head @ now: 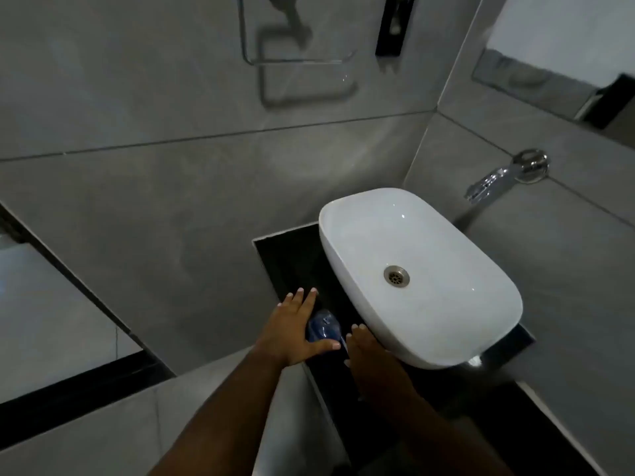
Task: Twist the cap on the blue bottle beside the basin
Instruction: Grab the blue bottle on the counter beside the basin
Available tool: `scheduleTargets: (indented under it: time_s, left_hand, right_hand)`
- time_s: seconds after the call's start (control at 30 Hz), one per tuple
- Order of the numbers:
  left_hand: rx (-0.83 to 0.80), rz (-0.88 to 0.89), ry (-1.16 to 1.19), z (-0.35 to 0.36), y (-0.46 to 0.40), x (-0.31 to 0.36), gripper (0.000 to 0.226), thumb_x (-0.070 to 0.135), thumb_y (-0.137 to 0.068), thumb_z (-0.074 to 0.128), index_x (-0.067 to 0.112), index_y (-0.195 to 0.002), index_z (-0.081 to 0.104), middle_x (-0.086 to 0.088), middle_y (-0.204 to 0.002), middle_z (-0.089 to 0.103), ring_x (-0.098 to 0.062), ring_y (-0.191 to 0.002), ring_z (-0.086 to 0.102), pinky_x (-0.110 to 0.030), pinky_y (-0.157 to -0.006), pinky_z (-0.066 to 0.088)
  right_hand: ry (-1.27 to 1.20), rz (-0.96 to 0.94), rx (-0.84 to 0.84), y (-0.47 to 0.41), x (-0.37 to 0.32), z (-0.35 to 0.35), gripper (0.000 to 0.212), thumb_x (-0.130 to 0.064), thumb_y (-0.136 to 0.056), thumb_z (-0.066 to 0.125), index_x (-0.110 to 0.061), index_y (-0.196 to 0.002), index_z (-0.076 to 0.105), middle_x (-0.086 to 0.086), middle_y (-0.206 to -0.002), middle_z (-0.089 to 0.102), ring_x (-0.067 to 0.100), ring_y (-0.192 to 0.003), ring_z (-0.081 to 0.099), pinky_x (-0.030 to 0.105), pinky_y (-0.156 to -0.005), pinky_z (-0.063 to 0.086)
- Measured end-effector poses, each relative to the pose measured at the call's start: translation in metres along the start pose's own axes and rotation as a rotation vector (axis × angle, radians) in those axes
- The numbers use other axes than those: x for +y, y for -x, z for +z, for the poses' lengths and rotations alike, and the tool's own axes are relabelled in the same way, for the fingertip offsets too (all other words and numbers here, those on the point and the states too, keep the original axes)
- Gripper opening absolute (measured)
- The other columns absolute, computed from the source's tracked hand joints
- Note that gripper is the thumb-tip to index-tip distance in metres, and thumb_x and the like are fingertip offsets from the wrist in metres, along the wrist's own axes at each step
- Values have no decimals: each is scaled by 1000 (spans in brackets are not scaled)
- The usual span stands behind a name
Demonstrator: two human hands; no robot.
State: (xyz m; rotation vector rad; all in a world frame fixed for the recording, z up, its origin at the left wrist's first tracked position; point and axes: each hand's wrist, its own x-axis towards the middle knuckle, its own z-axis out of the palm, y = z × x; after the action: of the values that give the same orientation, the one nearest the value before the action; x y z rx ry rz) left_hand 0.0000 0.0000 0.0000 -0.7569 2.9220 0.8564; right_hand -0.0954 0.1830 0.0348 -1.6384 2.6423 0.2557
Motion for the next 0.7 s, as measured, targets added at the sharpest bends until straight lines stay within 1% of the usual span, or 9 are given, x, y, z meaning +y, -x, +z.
scheduleTargets:
  time_s: [0.07, 0.1, 0.17, 0.27, 0.4, 0.5, 0.57, 0.63, 0.7]
  left_hand:
    - [-3, 16, -25, 5, -2, 0, 117, 89, -71, 49, 25, -157, 2, -11, -165, 5, -32, -150, 6, -47, -120, 10]
    - [-5, 7, -23, 7, -2, -1, 114, 88, -72, 48, 27, -157, 3, -11, -165, 6, -32, -150, 6, -47, -120, 11]
    - [-1, -3, 19, 11, -3, -2, 111, 87, -72, 47, 29, -157, 5, -10, -165, 7, -31, -150, 7, -46, -120, 11]
    - [0, 8, 63, 13, -3, -3, 112, 89, -68, 43, 31, -157, 8, -10, -165, 7, -31, -150, 6, -46, -120, 10]
    - [-9, 9, 73, 11, -1, -3, 110, 88, -69, 42, 31, -157, 7, -10, -165, 6, -30, -151, 4, -46, -120, 8]
    - [-7, 8, 75, 13, -1, -3, 109, 88, -70, 43, 31, -157, 6, -9, -165, 5, -30, -151, 3, -45, -120, 7]
    - [-5, 8, 70, 14, -2, -5, 109, 88, -72, 44, 31, -157, 6, -10, -165, 5, -30, -151, 3, -45, -119, 7]
    - [-5, 16, 56, 15, -3, -6, 108, 87, -74, 46, 32, -156, 4, -9, -165, 4, -30, -151, 2, -45, -119, 7]
    - [-10, 23, 44, 14, -3, -7, 109, 89, -73, 43, 32, -156, 3, -9, -165, 3, -30, -151, 1, -44, -118, 6]
  right_hand:
    - [-94, -24, -159, 2, 2, 20, 49, -31, -94, 47, -3, -135, 40, 20, -146, 39, 32, -138, 32, 39, -114, 32]
    - [-200, 21, -228, 5, 4, 23, 46, -29, -97, 39, -5, -136, 36, 19, -147, 36, 32, -138, 30, 39, -114, 29]
    - [-358, 121, -279, 6, 5, 23, 38, -30, -97, 37, -10, -129, 44, 14, -135, 48, 26, -126, 44, 37, -103, 39]
    - [-480, 216, -269, 9, 1, 25, 27, -25, -92, 47, -10, -114, 54, 13, -116, 61, 30, -106, 58, 39, -89, 50]
    - [-542, 317, -216, 3, -4, 26, 26, -21, -94, 45, -8, -114, 55, 16, -117, 60, 30, -108, 57, 40, -93, 46]
    - [-577, 379, -121, -2, -10, 12, 24, -21, -90, 50, -8, -110, 54, 14, -114, 58, 30, -103, 58, 39, -89, 48]
    - [-600, 398, -48, -5, -11, -2, 21, -18, -85, 56, -11, -105, 53, 10, -109, 60, 24, -97, 61, 30, -82, 51]
    - [-611, 368, 46, -7, -9, -20, 21, -17, -81, 63, -15, -100, 52, 5, -102, 63, 16, -87, 61, 19, -72, 47]
    - [-626, 347, 135, -11, -4, -41, 23, -17, -79, 66, -15, -97, 53, 3, -96, 61, 12, -79, 55, 17, -68, 41]
